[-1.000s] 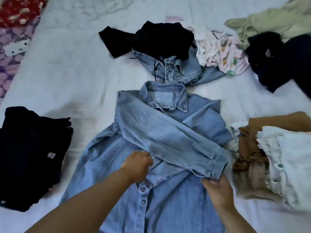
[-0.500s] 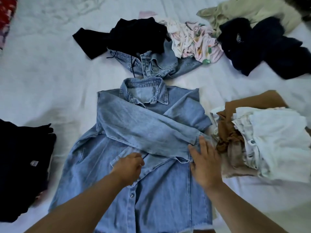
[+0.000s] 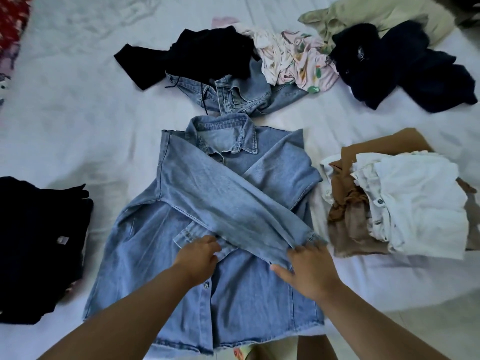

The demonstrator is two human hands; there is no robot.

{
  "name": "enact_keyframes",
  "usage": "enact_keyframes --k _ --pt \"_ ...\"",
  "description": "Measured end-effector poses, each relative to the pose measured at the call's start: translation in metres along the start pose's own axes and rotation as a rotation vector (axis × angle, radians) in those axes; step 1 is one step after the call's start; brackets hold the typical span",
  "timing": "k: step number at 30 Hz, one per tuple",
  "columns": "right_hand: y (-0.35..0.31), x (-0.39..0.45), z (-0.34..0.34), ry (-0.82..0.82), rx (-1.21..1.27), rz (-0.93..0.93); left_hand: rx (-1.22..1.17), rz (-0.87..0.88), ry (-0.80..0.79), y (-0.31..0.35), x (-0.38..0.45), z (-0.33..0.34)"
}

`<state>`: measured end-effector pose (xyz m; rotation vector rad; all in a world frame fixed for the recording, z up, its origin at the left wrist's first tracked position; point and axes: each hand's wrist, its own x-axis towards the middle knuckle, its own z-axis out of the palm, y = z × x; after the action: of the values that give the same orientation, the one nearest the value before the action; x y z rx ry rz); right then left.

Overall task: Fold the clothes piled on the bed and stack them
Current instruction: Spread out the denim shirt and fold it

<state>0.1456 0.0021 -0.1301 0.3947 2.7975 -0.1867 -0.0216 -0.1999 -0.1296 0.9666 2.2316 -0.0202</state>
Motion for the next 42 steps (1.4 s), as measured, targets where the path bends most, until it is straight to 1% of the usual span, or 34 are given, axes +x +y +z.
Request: enact_keyframes --k 4,8,11,15,17,19,20,22,24,27,29,30,32,35,36,37,39,40,41,42 --pt "-0.008 0.018 -0.005 0.143 0.021 0.022 0.048 -0.078 0.051 -0.011 0.002 0.0" --pt "-0.026 0.051 -0.015 0.178 0.096 -0.033 0.066 -0.215 0.083 -0.035 0.007 -0.001" --pt "-0.047 0.084 -0.022 0.139 0.137 -0.054 -0.014 -0.316 0.108 -0.059 0.014 -0.004" --pt "-0.074 0.14 -0.029 -0.012 0.162 -0.148 -0.136 -0.412 0.165 -0.09 0.028 -0.013" --pt "-0.086 0.169 -0.034 -0.037 0.193 -0.208 -0.129 -0.418 0.23 -0.102 0.034 -0.017" --pt "-0.099 0.199 -0.037 -0.028 0.226 -0.236 -0.097 -0.418 0.339 -0.117 0.043 -0.016" --pt "-0.105 0.213 -0.037 -0.035 0.229 -0.251 -0.105 -0.418 0.357 -0.125 0.048 -0.015" --pt "-0.116 0.245 -0.037 -0.035 0.249 -0.273 -0.096 -0.404 0.313 -0.135 0.055 -0.016" --pt "-0.127 0.278 -0.04 0.001 0.311 -0.276 -0.072 -0.34 0.317 -0.145 0.059 -0.017" --pt "-0.14 0.323 -0.048 0.004 0.437 -0.222 -0.043 -0.26 0.318 -0.161 0.059 -0.017" --pt "-0.149 0.347 -0.054 -0.032 0.53 -0.17 -0.085 -0.274 0.328 -0.167 0.058 -0.018" --pt "-0.153 0.355 -0.056 -0.047 0.555 -0.164 -0.137 -0.314 0.339 -0.168 0.059 -0.018" --pt "-0.165 0.369 -0.061 -0.06 0.528 -0.202 -0.258 -0.422 0.366 -0.171 0.059 -0.022" --pt "-0.188 0.385 -0.072 -0.013 0.482 -0.289 -0.481 -0.526 0.53 -0.182 0.062 -0.025" --pt "-0.195 0.389 -0.077 -0.022 0.47 -0.318 -0.551 -0.556 0.583 -0.186 0.063 -0.027" --pt "-0.202 0.393 -0.081 -0.053 0.445 -0.349 -0.608 -0.617 0.613 -0.19 0.064 -0.028" --pt "-0.209 0.392 -0.08 -0.107 0.339 -0.392 -0.702 -0.815 0.638 -0.198 0.065 -0.03" --pt "-0.208 0.388 -0.077 -0.094 0.274 -0.404 -0.715 -0.891 0.684 -0.202 0.065 -0.032" --pt "-0.207 0.382 -0.072 -0.05 0.219 -0.411 -0.681 -0.914 0.745 -0.203 0.064 -0.034" --pt "-0.204 0.374 -0.066 0.012 0.188 -0.413 -0.612 -0.887 0.798 -0.203 0.063 -0.036"
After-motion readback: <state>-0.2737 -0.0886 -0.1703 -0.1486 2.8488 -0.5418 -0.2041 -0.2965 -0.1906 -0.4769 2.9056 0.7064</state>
